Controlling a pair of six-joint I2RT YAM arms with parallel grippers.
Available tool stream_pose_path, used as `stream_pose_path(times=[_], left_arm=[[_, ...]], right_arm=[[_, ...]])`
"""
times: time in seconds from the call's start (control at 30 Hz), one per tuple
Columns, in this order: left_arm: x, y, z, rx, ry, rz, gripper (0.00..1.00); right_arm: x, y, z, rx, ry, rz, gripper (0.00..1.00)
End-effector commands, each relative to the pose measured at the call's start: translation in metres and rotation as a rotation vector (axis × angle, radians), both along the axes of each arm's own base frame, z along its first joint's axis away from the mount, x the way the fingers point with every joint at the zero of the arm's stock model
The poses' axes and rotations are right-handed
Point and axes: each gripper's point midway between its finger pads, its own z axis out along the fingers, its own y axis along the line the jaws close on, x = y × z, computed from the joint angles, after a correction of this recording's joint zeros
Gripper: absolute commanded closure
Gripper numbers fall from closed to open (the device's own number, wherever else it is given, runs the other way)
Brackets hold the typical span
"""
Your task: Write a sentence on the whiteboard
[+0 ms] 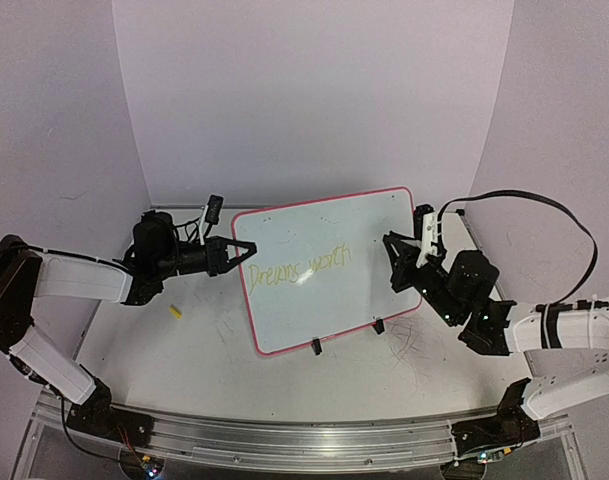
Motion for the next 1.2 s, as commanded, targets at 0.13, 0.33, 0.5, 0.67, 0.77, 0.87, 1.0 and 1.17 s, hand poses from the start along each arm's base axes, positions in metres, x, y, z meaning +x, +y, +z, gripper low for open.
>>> stream_pose_path(times=[0.13, 0.33, 0.5, 0.67, 0.77, 0.87, 1.0, 1.17], left_arm=[[0.004, 0.001, -0.006, 0.039, -0.053, 0.012, 1.0], [0.002, 0.001, -0.007, 0.047, -0.064, 0.002, 1.0], [0.0, -0.001, -0.012, 0.066, -0.091, -0.026, 1.0], [0.002, -0.002, -0.019, 0.097, -0.115, -0.046, 1.0], [0.003, -0.002, -0.022, 0.105, -0.115, -0.057, 1.0], [0.003, 0.0, -0.022, 0.11, -0.113, -0.054, 1.0], [0.002, 0.001, -0.023, 0.11, -0.107, -0.053, 1.0], [0.001, 0.002, -0.024, 0.114, -0.1, -0.053, 1.0]], right_arm=[[0.003, 0.011, -0.003, -0.061, -0.006, 0.032, 1.0], [0.004, 0.031, -0.015, -0.09, 0.039, 0.113, 1.0], [0.018, 0.026, -0.014, -0.075, 0.06, 0.112, 1.0], [0.031, 0.027, -0.023, -0.095, 0.08, 0.102, 1.0], [0.035, 0.024, -0.019, -0.09, 0.064, 0.075, 1.0], [0.038, 0.021, -0.016, -0.086, 0.051, 0.048, 1.0], [0.041, 0.021, -0.011, -0.079, 0.024, 0.037, 1.0], [0.049, 0.02, -0.016, -0.094, 0.033, -0.001, 1.0]])
